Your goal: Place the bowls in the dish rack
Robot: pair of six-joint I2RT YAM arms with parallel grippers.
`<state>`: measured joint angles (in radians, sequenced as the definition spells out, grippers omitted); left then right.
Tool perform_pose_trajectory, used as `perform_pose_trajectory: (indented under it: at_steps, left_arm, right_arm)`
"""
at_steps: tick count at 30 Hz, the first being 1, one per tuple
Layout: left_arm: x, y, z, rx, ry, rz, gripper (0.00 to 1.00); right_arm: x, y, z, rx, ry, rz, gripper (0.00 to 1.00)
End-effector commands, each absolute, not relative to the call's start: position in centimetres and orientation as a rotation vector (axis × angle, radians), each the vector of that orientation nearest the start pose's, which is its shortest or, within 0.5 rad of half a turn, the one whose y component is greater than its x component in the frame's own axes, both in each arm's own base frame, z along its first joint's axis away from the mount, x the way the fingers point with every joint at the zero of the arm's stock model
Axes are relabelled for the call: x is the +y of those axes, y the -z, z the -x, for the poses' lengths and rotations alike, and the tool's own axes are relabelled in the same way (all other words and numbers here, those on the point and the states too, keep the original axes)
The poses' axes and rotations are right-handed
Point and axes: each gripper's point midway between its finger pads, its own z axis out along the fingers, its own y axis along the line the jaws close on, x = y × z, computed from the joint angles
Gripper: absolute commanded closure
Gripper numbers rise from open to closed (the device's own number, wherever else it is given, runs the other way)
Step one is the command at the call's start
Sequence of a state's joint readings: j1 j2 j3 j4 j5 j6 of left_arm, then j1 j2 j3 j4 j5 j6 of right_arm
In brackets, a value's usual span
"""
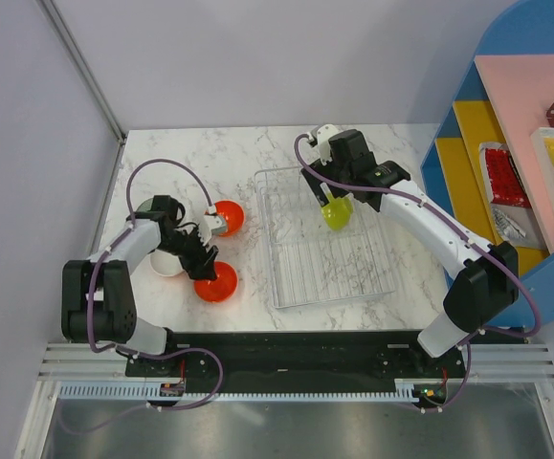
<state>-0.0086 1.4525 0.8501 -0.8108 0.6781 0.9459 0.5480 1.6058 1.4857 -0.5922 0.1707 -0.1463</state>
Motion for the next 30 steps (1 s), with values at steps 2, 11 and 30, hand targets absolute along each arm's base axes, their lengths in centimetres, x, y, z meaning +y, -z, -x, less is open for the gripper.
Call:
perform_pose_trajectory:
  at_steps: [2,11,30]
  left_arm:
    - [-8.7,-4.2,-24.2,2.27,0.689,-1.351,0.34]
    - [-9.3,-4.8,-24.5,2.255,0.666,-1.37,0.88]
    - [-16.0,-23.8,-33.4,1.656,0.709,-1.099,0.98]
  right_arm:
    - [20.6,-22.9,-38.7,2.136,-0.087,0.694,0.02]
    - [20.8,-22.7,-38.7,2.139,-0.09,0.699,0.02]
    - [29.6,-26.8,-32.3,2.098,-1.144,0.792,0.02]
